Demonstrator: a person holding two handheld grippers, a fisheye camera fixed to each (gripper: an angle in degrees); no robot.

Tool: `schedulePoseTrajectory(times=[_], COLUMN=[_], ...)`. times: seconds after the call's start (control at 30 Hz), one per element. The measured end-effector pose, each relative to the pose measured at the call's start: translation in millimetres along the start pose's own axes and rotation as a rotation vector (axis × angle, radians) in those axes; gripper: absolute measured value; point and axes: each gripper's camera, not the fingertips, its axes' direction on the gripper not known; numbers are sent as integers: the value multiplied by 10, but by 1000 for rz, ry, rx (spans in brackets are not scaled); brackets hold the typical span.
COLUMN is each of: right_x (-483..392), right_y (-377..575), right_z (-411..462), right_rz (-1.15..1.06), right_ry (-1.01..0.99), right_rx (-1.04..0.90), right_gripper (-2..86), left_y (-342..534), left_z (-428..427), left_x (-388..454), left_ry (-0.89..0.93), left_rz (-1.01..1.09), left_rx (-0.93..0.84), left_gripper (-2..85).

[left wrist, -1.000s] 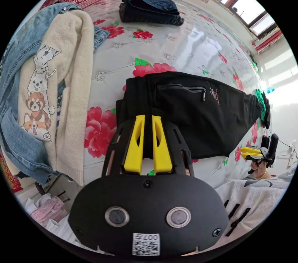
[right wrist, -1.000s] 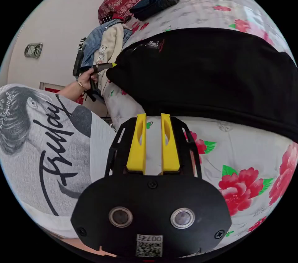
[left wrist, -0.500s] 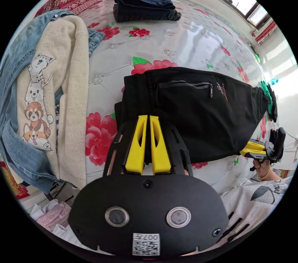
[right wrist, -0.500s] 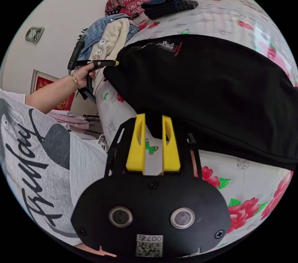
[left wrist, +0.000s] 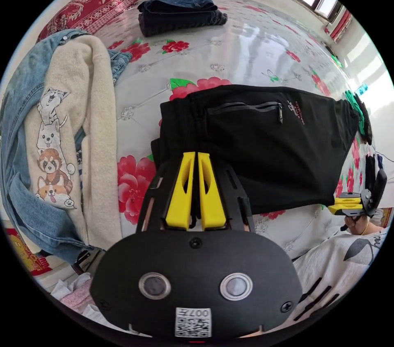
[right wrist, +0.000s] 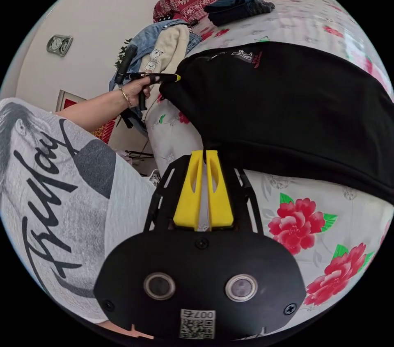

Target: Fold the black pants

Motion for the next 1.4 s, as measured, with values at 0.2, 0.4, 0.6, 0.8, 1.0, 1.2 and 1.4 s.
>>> schedulePoseTrajectory(times=[0.2, 0.4, 0.6, 0.8, 1.0, 1.2, 1.4], right_x=[107, -171, -246, 65, 112, 783, 2024], right_y=[-184, -44, 58, 481, 889, 1260, 2247], right_z=[74, 221, -78, -586, -380, -1356, -2947], right_rz=[8, -104, -132, -67, -67, 312, 912], right_ry=[-40, -117, -14, 647, 790, 556, 591], right_rx=[-78, -181, -133, -244, -283, 53, 653], right_gripper=[1, -1, -1, 0, 1, 26, 41], left_y=[-60, 486, 744, 728, 478, 432, 358], left_z=[53, 164, -147, -345, 45, 470, 553], left_x=[415, 590, 480, 838, 1468, 1904, 2053], left_ry=[-177, -383, -348, -235, -131, -261, -318], left_rz=[225, 305, 121, 117, 215, 338, 366], left_rx=[-114, -194, -130, -24, -111, -228, -268], left_gripper=[-9, -10, -10, -10, -10, -10, -10])
